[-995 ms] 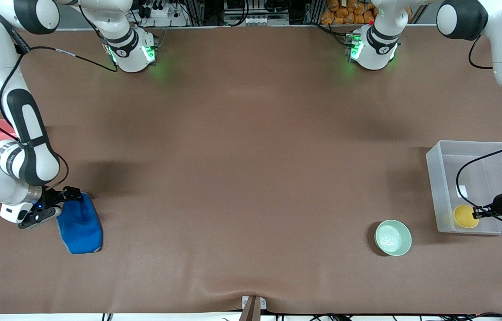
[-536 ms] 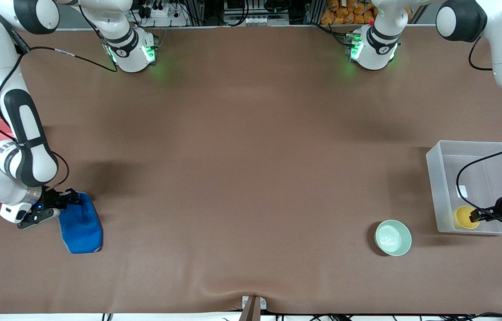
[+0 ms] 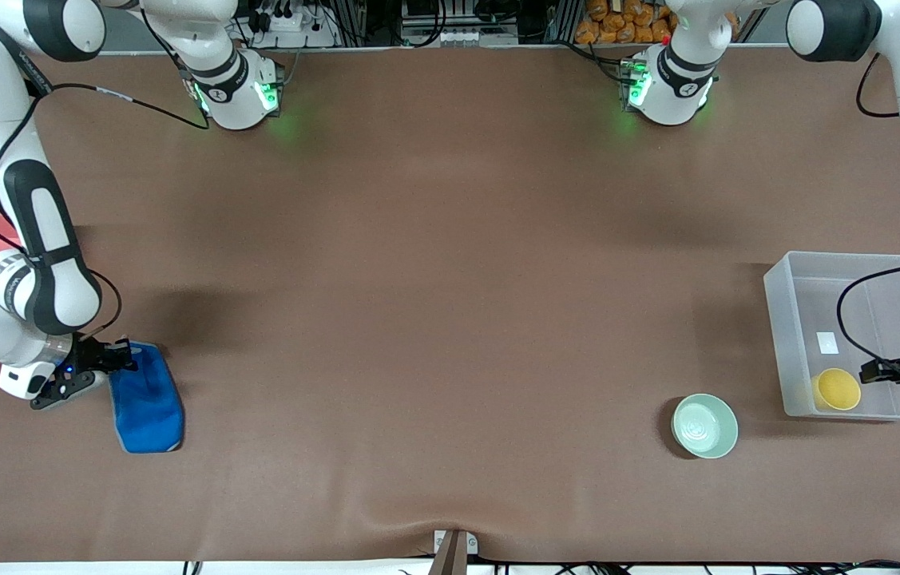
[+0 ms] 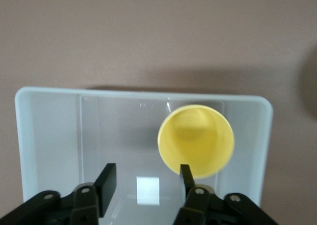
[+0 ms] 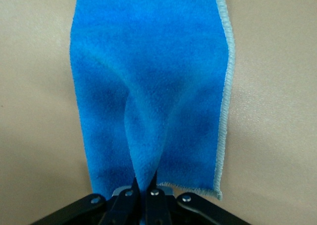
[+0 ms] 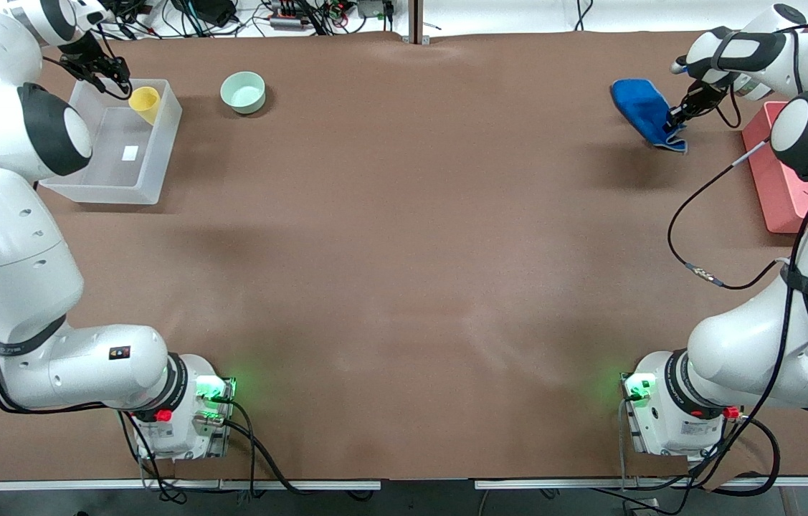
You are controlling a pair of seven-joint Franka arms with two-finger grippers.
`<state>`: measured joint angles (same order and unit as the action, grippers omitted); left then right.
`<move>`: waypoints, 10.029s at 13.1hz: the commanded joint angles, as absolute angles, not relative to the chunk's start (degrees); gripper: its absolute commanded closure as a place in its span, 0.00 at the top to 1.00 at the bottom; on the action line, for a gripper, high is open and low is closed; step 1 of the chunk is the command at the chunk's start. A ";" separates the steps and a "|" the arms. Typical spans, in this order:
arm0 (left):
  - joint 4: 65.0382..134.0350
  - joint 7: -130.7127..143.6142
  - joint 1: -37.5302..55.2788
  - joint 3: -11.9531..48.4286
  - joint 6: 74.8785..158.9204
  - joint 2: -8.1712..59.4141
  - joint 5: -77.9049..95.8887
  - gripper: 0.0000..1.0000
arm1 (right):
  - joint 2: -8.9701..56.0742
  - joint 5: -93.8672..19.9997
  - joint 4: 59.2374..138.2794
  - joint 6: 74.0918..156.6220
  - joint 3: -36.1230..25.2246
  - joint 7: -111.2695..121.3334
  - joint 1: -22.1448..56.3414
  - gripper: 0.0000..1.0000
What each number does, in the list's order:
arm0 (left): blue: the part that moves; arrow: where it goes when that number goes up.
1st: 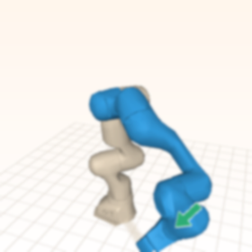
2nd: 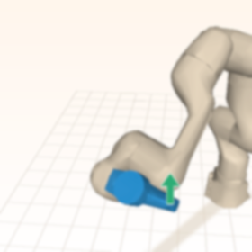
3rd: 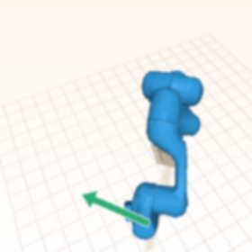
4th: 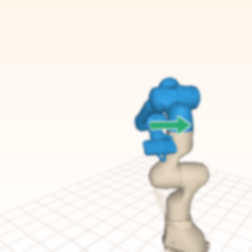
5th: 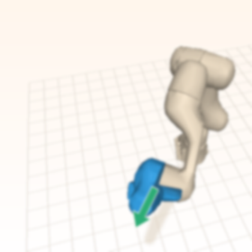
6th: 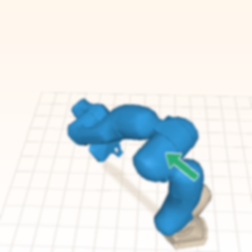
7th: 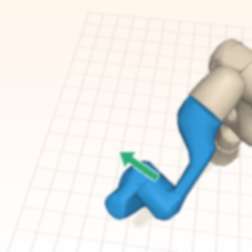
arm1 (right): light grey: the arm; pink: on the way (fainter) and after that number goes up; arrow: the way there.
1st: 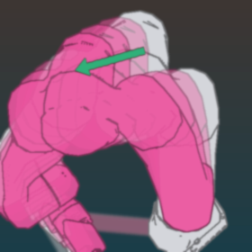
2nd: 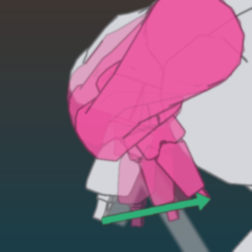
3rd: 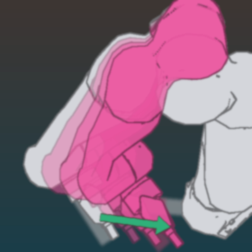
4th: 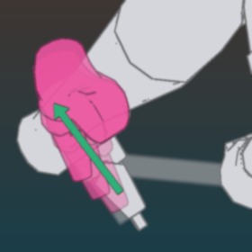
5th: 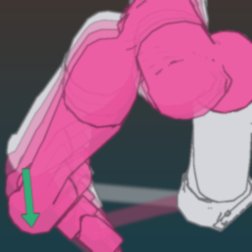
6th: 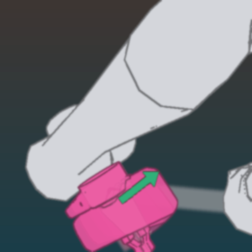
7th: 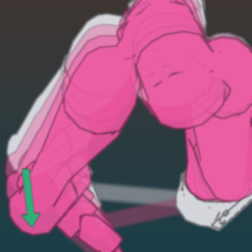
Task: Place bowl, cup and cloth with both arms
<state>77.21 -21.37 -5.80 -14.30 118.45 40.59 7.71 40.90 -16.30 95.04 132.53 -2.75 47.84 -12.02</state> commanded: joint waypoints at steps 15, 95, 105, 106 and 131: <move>78.31 4.12 7.73 -12.13 121.45 40.07 7.03 1.00 | 25.51 -18.28 94.13 107.60 -9.31 47.02 -12.83 0.00; 99.59 -31.75 -8.97 -11.07 127.99 23.56 6.86 1.00 | -4.22 -0.96 91.50 82.63 -7.47 0.97 -0.96 1.00; 99.23 3.49 4.46 -10.81 110.58 13.27 -0.79 1.00 | -4.13 -0.26 90.79 83.49 -1.05 -2.02 -6.15 1.00; 99.14 4.56 5.09 -10.81 110.22 12.75 -0.88 1.00 | -4.04 -0.26 90.79 83.67 -1.05 -1.59 -6.07 1.00; 86.31 2.46 7.03 -10.02 93.16 4.57 3.43 1.00 | -2.11 -0.26 87.01 84.11 -0.97 4.04 -7.21 1.00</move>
